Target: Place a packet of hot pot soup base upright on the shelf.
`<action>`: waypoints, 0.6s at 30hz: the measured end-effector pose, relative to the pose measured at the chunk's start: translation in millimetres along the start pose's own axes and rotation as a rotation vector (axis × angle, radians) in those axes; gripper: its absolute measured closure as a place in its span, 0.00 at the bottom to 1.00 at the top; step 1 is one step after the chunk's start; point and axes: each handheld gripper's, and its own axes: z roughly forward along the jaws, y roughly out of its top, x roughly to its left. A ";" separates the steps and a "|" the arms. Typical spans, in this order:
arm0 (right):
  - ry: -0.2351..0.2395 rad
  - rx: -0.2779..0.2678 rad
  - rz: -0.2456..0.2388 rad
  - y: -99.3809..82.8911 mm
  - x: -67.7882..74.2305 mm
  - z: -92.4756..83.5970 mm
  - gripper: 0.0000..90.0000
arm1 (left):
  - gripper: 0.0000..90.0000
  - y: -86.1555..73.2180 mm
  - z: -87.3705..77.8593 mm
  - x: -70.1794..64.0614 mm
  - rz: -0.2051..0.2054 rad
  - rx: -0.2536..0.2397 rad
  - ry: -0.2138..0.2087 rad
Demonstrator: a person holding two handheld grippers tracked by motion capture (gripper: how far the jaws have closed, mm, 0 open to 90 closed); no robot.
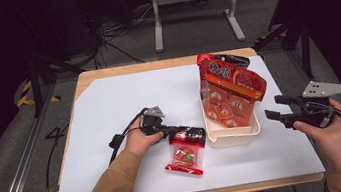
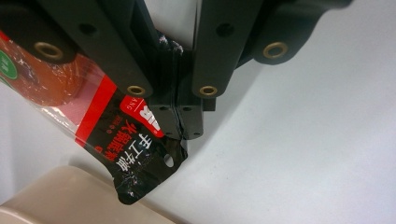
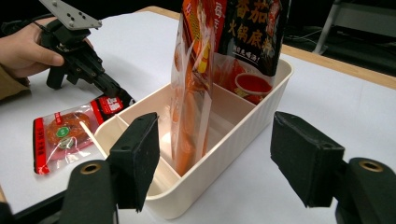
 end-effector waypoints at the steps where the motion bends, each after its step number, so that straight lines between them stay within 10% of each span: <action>1: 0.000 0.000 0.002 0.0 -0.1 0.1 0.37 | 1.00 0.5 -0.7 -0.2 0.003 -0.002 -0.001; 18: 0.002 -0.006 0.007 0.2 -0.9 0.1 0.37 | 1.00 9.3 -29.7 -13.7 0.007 -0.072 -0.025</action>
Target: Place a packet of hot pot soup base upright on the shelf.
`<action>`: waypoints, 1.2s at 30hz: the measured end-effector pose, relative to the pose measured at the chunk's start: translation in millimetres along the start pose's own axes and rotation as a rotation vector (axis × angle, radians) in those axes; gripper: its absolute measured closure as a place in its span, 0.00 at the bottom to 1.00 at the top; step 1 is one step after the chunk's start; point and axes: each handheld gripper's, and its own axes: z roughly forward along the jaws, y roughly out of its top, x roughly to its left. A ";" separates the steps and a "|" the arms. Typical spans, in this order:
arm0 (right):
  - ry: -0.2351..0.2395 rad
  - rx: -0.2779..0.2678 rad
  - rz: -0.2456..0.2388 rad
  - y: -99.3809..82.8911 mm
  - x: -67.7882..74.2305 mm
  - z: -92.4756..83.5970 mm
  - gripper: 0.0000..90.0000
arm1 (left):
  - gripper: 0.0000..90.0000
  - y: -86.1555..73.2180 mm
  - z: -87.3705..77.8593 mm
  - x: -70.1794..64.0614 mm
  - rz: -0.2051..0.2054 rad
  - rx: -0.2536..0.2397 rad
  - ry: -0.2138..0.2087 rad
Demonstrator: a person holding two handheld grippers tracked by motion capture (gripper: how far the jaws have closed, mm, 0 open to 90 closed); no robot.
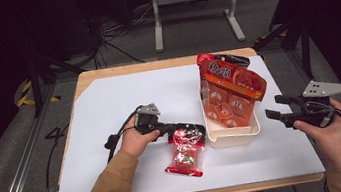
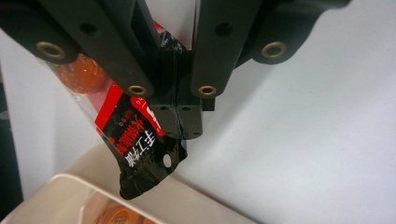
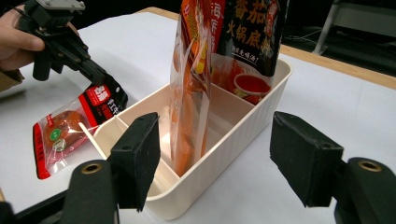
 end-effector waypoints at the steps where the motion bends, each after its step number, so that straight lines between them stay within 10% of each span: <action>1: -0.001 0.003 0.000 0.1 0.1 0.2 0.37 | 1.00 0.7 -1.9 -1.1 0.002 -0.009 -0.003; 27: -0.027 0.065 -0.005 -4.7 -6.6 7.8 0.44 | 1.00 38.3 -51.4 -58.2 0.176 -0.121 -0.042; 36: -0.041 0.065 0.022 -8.0 -11.0 7.8 0.43 | 1.00 45.0 -62.5 -73.6 0.225 -0.138 0.035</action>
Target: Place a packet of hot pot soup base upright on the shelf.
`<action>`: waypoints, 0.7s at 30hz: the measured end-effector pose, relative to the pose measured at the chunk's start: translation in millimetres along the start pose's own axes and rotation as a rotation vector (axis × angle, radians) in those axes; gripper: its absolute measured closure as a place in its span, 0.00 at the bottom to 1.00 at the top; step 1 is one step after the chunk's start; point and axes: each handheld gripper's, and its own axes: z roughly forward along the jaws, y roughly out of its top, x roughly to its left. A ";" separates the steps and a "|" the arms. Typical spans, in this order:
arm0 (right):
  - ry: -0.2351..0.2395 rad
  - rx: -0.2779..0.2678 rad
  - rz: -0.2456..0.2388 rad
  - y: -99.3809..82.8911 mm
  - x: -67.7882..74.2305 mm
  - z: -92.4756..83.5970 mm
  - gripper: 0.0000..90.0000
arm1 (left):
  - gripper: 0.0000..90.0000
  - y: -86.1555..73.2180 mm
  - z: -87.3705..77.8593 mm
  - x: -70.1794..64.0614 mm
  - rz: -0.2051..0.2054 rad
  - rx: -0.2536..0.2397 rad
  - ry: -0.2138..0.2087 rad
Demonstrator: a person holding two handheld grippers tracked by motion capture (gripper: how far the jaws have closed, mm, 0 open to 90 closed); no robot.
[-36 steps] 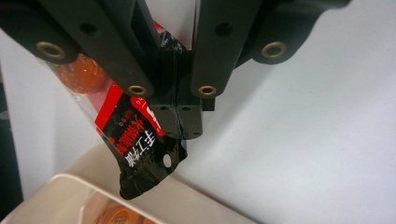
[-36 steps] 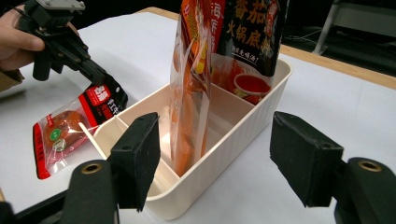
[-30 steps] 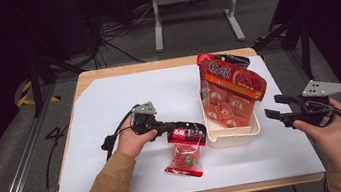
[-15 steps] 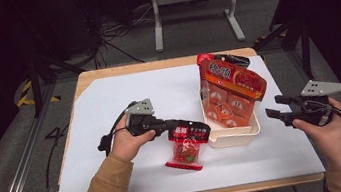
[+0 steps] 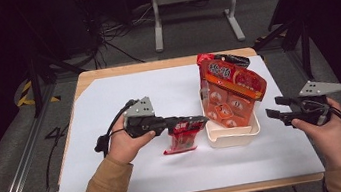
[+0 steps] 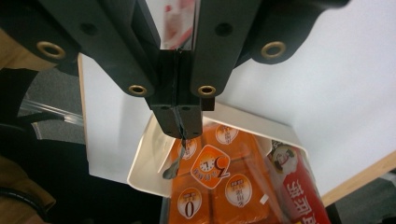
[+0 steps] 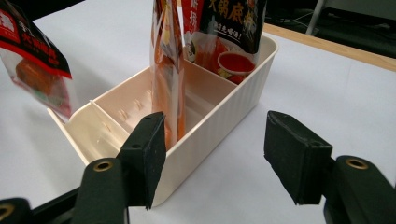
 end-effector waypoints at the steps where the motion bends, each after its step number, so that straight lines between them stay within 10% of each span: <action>1: -0.002 0.000 0.001 -0.4 -0.6 0.3 0.43 | 1.00 1.0 -1.2 -0.6 0.003 -0.003 0.004; 21: -0.012 0.012 0.028 -6.9 -10.5 3.5 0.43 | 1.00 18.7 -23.4 -11.7 0.034 -0.200 0.025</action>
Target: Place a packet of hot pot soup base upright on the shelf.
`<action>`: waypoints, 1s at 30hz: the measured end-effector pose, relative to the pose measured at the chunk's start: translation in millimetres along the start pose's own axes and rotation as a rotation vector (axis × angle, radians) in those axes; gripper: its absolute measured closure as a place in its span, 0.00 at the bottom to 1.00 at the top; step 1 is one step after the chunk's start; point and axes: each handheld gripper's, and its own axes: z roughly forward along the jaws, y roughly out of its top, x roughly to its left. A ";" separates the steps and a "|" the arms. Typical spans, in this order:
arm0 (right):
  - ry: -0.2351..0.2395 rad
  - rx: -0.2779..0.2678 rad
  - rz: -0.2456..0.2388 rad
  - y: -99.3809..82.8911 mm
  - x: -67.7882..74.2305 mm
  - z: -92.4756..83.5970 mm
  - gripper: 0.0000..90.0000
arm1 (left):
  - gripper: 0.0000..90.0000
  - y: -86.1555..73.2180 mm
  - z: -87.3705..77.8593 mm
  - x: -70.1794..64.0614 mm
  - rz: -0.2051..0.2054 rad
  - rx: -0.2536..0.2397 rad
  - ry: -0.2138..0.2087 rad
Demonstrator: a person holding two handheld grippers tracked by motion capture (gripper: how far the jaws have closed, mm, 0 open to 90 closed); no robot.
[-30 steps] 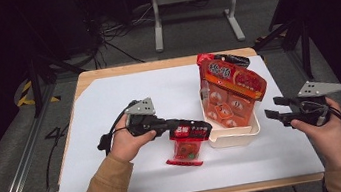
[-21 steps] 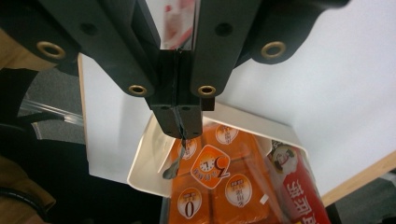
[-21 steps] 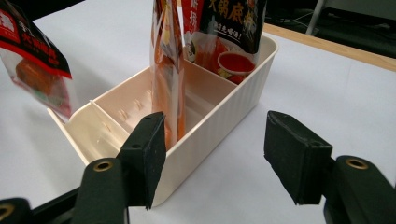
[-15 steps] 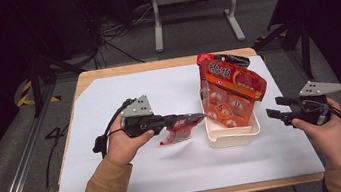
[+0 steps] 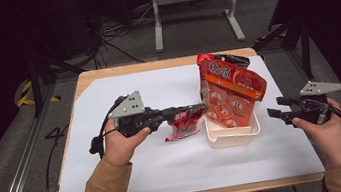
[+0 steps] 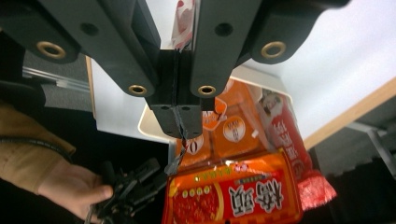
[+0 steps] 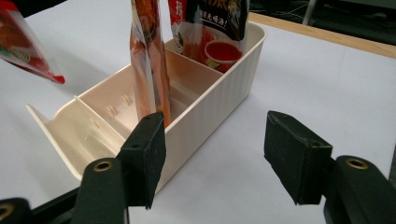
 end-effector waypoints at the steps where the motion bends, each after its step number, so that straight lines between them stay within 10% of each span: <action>1: -0.001 -0.001 0.001 -0.2 -0.4 0.0 0.43 | 1.00 0.8 -0.1 -0.1 0.005 -0.012 -0.001; 30: 0.003 0.011 0.043 -8.1 -12.4 3.5 0.43 | 1.00 19.4 45.1 -2.7 0.036 -0.107 -0.099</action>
